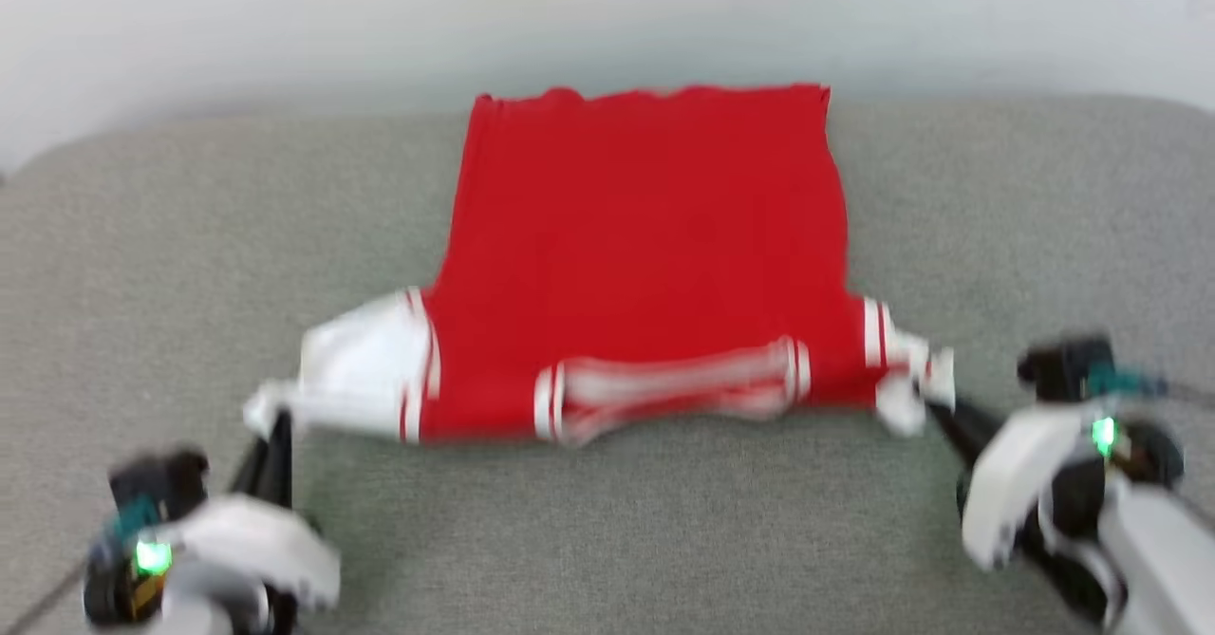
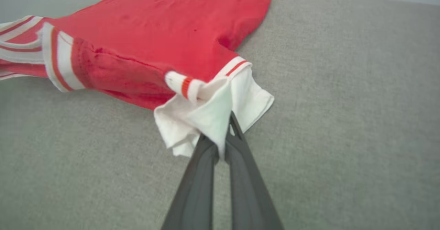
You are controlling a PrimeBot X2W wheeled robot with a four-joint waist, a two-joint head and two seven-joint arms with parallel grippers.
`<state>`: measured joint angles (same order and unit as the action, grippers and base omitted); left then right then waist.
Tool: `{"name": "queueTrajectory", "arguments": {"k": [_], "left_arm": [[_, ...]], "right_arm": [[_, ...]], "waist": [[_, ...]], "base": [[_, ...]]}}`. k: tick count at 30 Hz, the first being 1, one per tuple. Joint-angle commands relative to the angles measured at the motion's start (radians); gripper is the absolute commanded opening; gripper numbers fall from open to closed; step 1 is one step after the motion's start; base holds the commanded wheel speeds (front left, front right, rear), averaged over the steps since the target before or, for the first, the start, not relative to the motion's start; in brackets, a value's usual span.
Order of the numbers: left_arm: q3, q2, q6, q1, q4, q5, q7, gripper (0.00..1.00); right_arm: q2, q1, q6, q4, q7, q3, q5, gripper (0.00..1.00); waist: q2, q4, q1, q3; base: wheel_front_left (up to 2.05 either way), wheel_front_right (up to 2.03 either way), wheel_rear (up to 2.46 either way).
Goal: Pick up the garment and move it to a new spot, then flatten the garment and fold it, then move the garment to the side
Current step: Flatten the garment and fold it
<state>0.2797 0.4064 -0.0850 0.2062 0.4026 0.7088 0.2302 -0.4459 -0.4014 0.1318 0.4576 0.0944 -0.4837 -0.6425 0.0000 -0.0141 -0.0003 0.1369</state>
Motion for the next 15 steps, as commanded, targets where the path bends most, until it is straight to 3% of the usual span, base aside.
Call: {"name": "queueTrajectory", "arguments": {"k": [1, 10, 11, 13, 15], "left_arm": [[-0.006, 0.012, -0.022, -0.053, -0.02, 0.012, -0.008, 0.0], [0.009, 0.037, -0.149, -0.329, -0.273, 0.014, -0.097, 0.0], [0.012, 0.04, -0.159, -0.344, -0.294, 0.012, -0.104, 0.0], [0.021, 0.039, -0.174, -0.367, -0.326, 0.005, -0.116, 0.0], [0.028, 0.037, -0.181, -0.374, -0.35, 0.002, -0.121, 0.0]], "right_arm": [[0.0, 0.061, -0.002, -0.017, 0.009, 0.024, -0.003, 0.0], [0.105, 0.486, -0.002, -0.231, 0.136, 0.25, 0.142, 0.0], [0.118, 0.515, -0.002, -0.261, 0.157, 0.267, 0.169, 0.29], [0.154, 0.569, -0.002, -0.31, 0.204, 0.298, 0.188, 1.0], [0.179, 0.601, -0.002, -0.361, 0.232, 0.327, 0.221, 1.0]], "waist": [[0.0, 0.011, 0.0003, -0.042], [0.0, 0.054, 0.0003, -0.107], [0.0, 0.056, 0.0003, -0.109], [0.0, 0.06, 0.0003, -0.114], [0.0, 0.064, 0.0003, -0.114]], "base": [[0.0, 0.0, 0.0], [0.0, 0.0, 0.0], [0.0, 0.0, 0.0], [0.0, 0.0, 0.0], [0.0, 0.0, 0.0]]}}
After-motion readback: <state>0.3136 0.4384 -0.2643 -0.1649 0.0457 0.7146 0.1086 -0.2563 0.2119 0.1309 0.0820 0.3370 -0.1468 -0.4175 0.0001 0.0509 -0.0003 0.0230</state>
